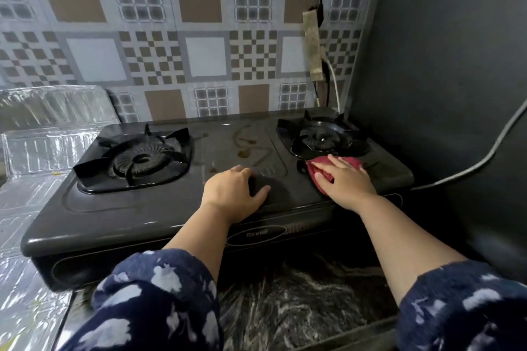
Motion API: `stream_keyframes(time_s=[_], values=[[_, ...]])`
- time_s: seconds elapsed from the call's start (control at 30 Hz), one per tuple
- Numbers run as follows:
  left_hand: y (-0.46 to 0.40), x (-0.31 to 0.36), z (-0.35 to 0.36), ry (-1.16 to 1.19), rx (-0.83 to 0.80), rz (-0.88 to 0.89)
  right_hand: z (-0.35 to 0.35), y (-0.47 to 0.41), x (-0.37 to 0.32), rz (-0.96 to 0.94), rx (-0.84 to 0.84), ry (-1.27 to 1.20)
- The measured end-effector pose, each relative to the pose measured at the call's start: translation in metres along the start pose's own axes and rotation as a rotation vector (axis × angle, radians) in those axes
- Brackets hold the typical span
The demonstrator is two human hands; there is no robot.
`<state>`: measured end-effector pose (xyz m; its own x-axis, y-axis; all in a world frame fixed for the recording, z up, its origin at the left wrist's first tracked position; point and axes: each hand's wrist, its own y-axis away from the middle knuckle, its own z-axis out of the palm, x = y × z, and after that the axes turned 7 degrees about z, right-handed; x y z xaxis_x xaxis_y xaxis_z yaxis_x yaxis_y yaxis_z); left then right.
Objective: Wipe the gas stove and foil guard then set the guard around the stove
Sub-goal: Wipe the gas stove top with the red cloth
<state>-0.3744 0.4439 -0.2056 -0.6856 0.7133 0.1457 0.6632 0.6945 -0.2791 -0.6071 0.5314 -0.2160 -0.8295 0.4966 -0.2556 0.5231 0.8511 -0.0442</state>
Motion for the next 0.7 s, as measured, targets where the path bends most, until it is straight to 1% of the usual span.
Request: stream_keyframes(time_s=[0.1, 0.23, 0.33, 0.43, 0.57, 0.7], values=[[-0.001, 0.001, 0.004, 0.007, 0.028, -0.029, -0.003, -0.007, 0.016, 0.046, 0.013, 0.006], [0.002, 0.005, 0.009, 0.006, 0.098, -0.054, 0.002, -0.012, 0.012, 0.058, 0.058, -0.003], [0.002, 0.008, 0.008, -0.016, 0.093, -0.062, 0.007, -0.005, 0.015, -0.030, 0.096, -0.101], [0.001, 0.012, 0.008, -0.023, 0.096, -0.075, 0.004, -0.001, 0.036, -0.101, 0.120, -0.160], [0.003, 0.015, 0.009, -0.016, 0.114, -0.090, -0.010, -0.016, 0.073, 0.014, 0.130, -0.101], [0.003, 0.017, 0.012, -0.019, 0.133, -0.097, -0.024, -0.039, 0.094, 0.139, 0.032, 0.007]])
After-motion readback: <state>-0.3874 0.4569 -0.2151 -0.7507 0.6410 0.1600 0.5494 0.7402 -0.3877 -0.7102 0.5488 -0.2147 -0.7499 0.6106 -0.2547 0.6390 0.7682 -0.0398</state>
